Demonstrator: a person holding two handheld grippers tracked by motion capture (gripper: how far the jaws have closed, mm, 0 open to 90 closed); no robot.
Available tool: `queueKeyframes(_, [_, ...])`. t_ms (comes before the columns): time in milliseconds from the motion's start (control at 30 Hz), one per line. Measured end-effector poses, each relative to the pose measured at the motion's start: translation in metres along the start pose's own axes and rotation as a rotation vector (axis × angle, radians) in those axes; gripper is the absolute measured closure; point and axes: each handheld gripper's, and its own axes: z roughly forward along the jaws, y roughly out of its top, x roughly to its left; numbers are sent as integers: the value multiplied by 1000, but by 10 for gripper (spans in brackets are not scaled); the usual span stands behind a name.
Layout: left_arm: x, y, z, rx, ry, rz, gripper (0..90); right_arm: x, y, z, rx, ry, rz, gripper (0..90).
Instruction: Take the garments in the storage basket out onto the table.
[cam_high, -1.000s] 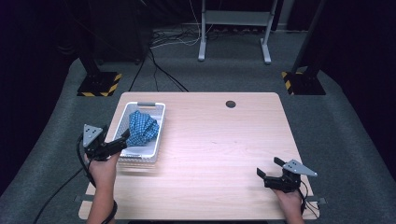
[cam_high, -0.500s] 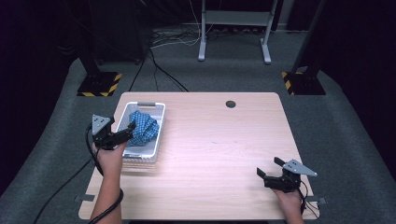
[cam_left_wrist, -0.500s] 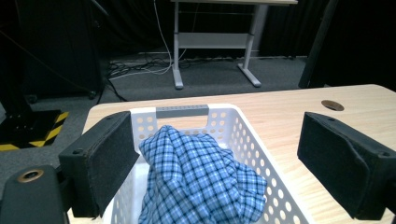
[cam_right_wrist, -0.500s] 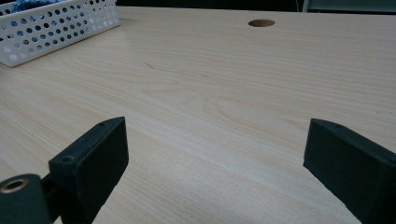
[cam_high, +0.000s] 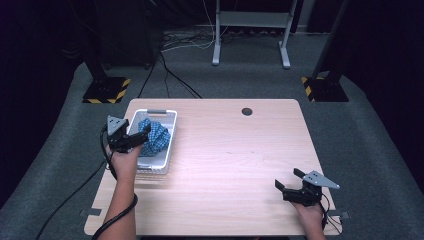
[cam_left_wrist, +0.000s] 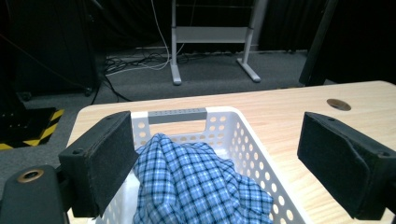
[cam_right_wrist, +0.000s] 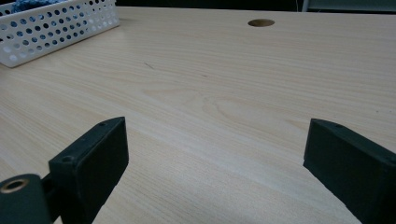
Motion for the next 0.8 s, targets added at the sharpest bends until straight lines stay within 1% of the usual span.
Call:
queueKeyframes(167, [0,3,8,-1,-1,-12,107,0,0,0,1,4,1,55])
queueKeyframes(367, [3,4,15,13,4,-22,107,0,0,0,1,7,2,55])
queueKeyframes(600, [4,1,17,25,5,-17,107,-1,0,0,0,7,2,55])
queueKeyframes(667, [4,0,18,26,5,-23,107,0,0,0,0,7,2,55])
queueKeyframes(800, [3,-5,22,47,1,-23,107,-1,0,0,0,8,2,55])
